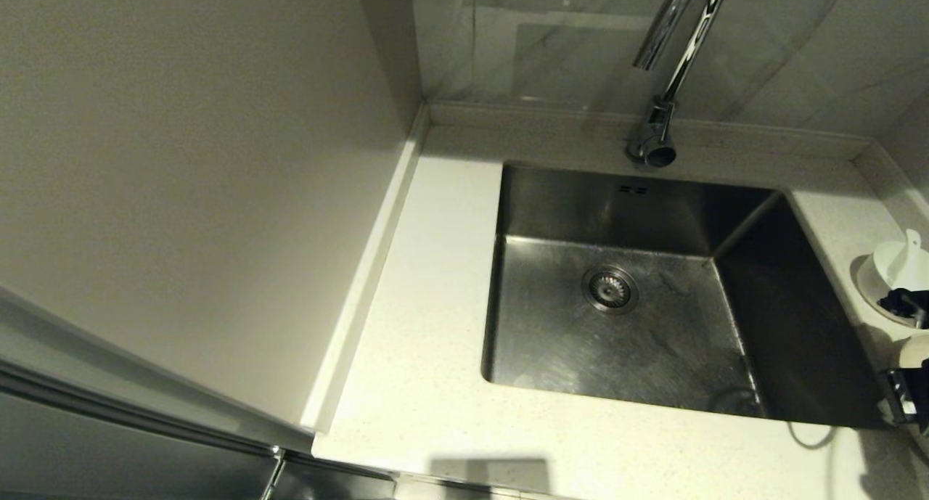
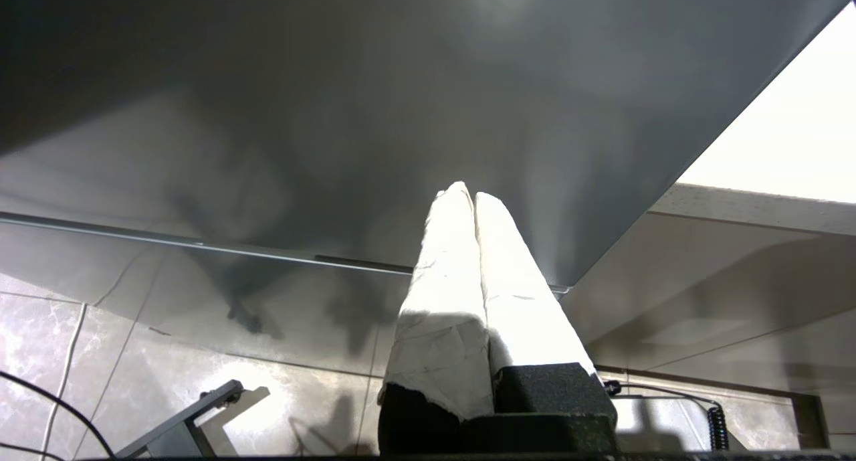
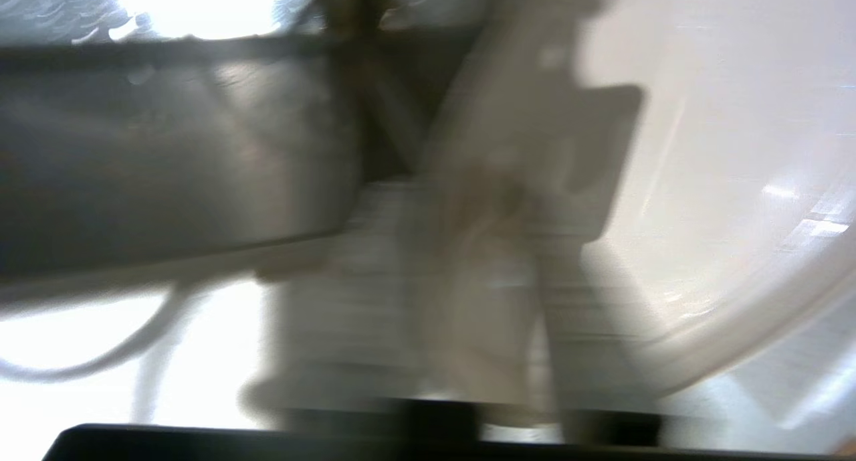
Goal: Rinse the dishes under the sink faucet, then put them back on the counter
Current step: Put a plate into the sink
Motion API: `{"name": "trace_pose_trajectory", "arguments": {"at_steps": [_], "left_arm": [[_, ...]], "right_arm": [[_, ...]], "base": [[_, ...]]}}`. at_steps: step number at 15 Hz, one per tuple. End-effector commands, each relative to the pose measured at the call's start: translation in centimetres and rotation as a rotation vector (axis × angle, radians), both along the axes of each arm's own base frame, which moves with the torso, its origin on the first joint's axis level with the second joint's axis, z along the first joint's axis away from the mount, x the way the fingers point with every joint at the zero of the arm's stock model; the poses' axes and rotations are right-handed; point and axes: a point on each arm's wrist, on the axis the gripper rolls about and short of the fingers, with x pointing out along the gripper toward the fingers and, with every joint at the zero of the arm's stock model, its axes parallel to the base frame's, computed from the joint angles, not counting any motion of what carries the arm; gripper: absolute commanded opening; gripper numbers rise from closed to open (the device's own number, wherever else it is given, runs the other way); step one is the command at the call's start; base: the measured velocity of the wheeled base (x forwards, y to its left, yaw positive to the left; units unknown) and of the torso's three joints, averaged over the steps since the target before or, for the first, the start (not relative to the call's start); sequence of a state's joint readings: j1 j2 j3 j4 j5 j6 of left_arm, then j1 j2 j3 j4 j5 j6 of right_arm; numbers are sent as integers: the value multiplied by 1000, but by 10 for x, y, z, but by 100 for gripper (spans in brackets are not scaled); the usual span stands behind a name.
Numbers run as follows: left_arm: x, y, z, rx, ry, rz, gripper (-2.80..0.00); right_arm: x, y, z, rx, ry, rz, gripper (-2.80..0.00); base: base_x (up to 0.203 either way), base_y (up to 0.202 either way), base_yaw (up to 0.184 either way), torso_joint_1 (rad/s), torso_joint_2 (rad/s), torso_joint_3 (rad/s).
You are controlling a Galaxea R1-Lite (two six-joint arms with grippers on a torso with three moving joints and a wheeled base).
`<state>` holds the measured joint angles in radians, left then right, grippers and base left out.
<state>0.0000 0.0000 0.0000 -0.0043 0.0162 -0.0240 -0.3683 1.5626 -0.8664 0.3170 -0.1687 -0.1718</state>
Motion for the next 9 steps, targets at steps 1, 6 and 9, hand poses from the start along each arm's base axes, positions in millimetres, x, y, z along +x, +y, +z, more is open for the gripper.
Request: {"name": "trace_pose_trajectory", "arguments": {"at_steps": [1,6,9], "left_arm": [[0,0,0,-1,-3,1,-280],[0,0,0,-1,-3,1,-280],[0,0,0,-1,-3,1,-280]], "right_arm": [[1,-1,4,-14,-12,-7,-280],[-9,2,19,-65,-51,35,-280],[-25,8,33,-96,-99,41,-280]], "base": [[0,0,0,0,0,0],[0,0,0,0,0,0],[0,0,0,0,0,0]]}}
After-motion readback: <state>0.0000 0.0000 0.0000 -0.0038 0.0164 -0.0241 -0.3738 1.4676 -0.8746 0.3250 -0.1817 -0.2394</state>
